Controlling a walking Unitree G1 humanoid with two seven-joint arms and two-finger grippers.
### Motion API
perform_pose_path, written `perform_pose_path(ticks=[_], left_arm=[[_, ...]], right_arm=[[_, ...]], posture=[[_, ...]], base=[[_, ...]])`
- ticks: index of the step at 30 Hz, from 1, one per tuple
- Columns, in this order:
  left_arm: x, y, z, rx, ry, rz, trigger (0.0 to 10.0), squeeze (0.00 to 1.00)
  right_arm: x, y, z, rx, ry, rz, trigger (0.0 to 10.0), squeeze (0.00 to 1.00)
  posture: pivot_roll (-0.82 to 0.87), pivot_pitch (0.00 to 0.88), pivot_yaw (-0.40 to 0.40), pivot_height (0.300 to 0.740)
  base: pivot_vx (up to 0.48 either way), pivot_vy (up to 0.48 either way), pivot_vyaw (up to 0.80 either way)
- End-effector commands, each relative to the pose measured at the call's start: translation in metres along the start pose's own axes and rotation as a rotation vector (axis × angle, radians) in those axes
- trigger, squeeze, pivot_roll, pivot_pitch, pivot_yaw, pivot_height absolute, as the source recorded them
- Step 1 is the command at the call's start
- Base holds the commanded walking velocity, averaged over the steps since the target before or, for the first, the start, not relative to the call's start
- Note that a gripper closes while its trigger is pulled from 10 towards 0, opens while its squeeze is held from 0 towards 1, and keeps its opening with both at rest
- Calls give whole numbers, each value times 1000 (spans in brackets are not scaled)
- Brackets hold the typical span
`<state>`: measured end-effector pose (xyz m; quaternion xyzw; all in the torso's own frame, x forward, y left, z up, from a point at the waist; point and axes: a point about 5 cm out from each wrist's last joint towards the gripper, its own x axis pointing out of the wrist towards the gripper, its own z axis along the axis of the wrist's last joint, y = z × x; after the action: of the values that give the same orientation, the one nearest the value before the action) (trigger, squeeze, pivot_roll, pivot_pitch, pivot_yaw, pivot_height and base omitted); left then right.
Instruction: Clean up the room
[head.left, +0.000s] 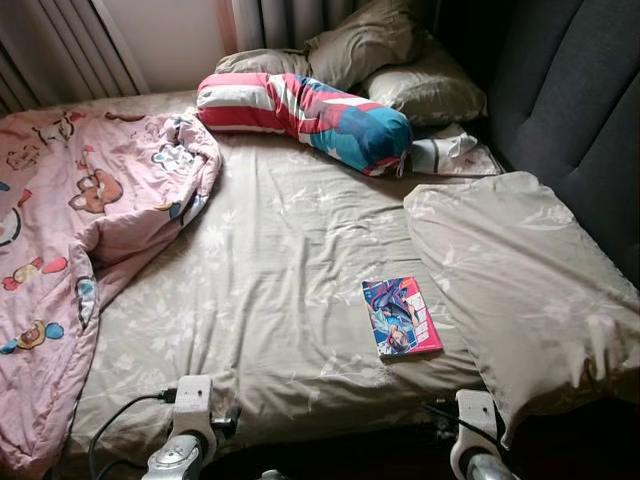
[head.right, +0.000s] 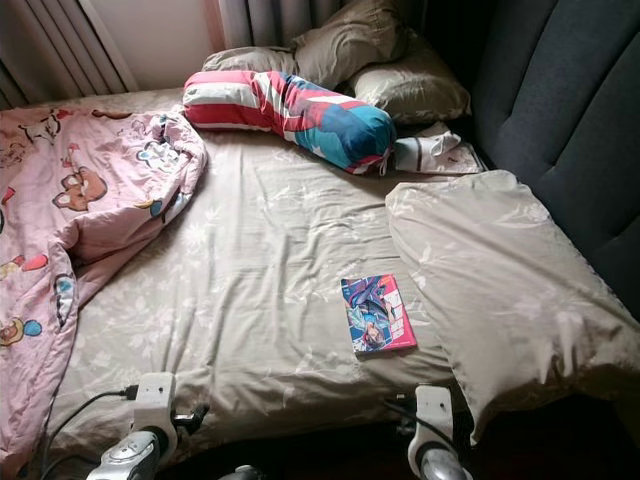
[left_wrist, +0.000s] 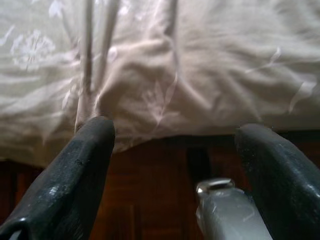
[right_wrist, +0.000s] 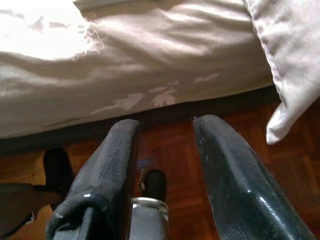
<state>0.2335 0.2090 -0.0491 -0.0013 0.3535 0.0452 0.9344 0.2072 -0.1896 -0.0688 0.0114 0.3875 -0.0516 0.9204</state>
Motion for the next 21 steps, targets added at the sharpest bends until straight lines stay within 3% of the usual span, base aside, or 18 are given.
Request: perform_pose_path(ticks=[1, 7, 12, 21], left_arm=[[-3, 4, -12, -30, 44, 23, 10000, 0], [-5, 10, -20, -69, 74, 48, 10000, 0], [-6, 11, -23, -72, 90, 47, 10000, 0], [-6, 11, -23, -65, 88, 38, 10000, 0]], right_arm=[[-2, -2, -8, -23, 22, -20, 10000, 0], [-3, 3, -11, -5, 40, -4, 10000, 0], [-3, 3, -14, 19, 50, -28, 10000, 0], [-7, 1, -25, -6, 84, -16, 10000, 0]], posture=[[-11, 161, 64, 740], [-11, 172, 66, 740], [-8, 177, 66, 740], [-2, 182, 60, 740]], base=[[0, 0, 750], [0, 0, 754], [0, 0, 0], [0, 292, 0]])
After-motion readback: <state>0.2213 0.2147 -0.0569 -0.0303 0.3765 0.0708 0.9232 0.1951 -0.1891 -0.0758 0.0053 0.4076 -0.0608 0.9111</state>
